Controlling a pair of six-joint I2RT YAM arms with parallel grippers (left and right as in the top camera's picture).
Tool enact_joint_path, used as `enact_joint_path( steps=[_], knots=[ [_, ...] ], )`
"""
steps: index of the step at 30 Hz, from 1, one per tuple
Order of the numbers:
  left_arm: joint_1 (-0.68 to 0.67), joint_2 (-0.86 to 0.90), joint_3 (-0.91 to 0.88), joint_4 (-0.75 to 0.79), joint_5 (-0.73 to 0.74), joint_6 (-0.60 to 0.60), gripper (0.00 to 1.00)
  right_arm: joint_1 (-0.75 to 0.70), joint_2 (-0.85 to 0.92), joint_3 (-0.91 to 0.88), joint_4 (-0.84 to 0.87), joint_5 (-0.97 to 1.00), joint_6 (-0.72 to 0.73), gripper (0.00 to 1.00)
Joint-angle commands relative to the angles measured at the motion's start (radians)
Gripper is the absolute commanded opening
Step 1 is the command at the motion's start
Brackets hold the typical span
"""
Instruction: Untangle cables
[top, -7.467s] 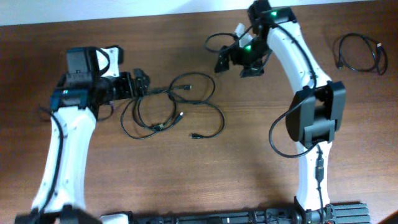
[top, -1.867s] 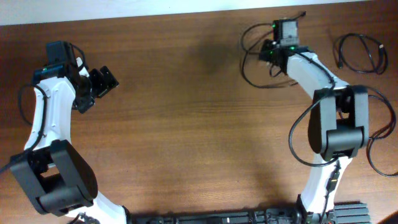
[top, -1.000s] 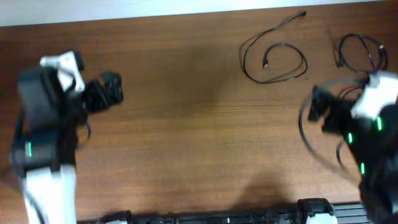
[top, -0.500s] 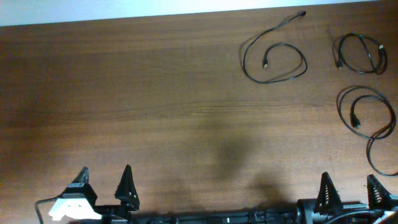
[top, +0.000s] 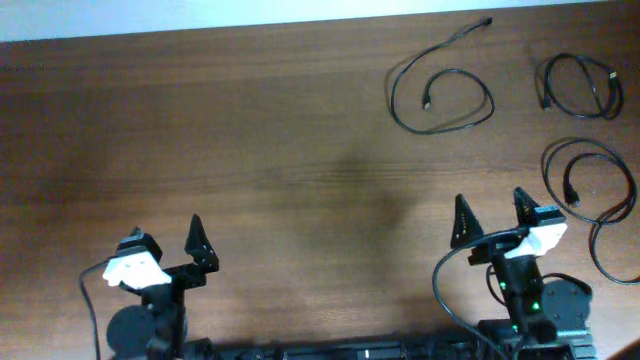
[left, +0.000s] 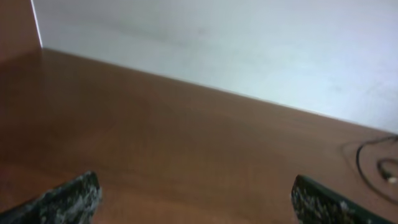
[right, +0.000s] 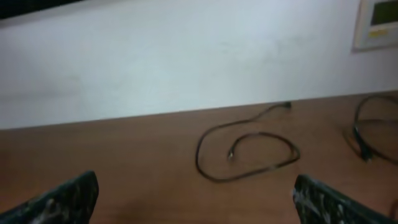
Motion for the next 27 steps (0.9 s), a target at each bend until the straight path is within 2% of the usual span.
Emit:
enact_joint_path(
  steps=[1,7,10,14,18,24,27],
  knots=[
    [0.002,-0.005,-0.092,0.103,-0.010,0.016,0.99,0.003,-0.007,-0.076,0.067,-0.015,-0.008,0.99],
    [0.002,-0.005,-0.208,0.257,-0.009,0.016,0.99,0.003,-0.007,-0.209,0.126,-0.015,-0.011,0.99],
    [0.002,-0.005,-0.259,0.318,-0.005,0.016,0.99,0.003,-0.004,-0.210,0.132,0.006,-0.025,0.98],
    [0.002,-0.005,-0.279,0.333,-0.006,0.016,0.99,0.003,-0.003,-0.211,0.128,0.076,-0.026,0.98],
    [0.002,-0.005,-0.320,0.392,-0.007,0.016,0.99,0.003,-0.003,-0.211,0.121,0.227,-0.026,0.99],
    [0.002,-0.005,-0.348,0.410,-0.009,0.016,0.99,0.003,-0.003,-0.211,0.123,0.290,-0.027,0.99],
    [0.002,-0.005,-0.348,0.375,-0.009,0.016,0.99,0.003,-0.003,-0.211,0.125,0.301,-0.071,0.98]
  ],
)
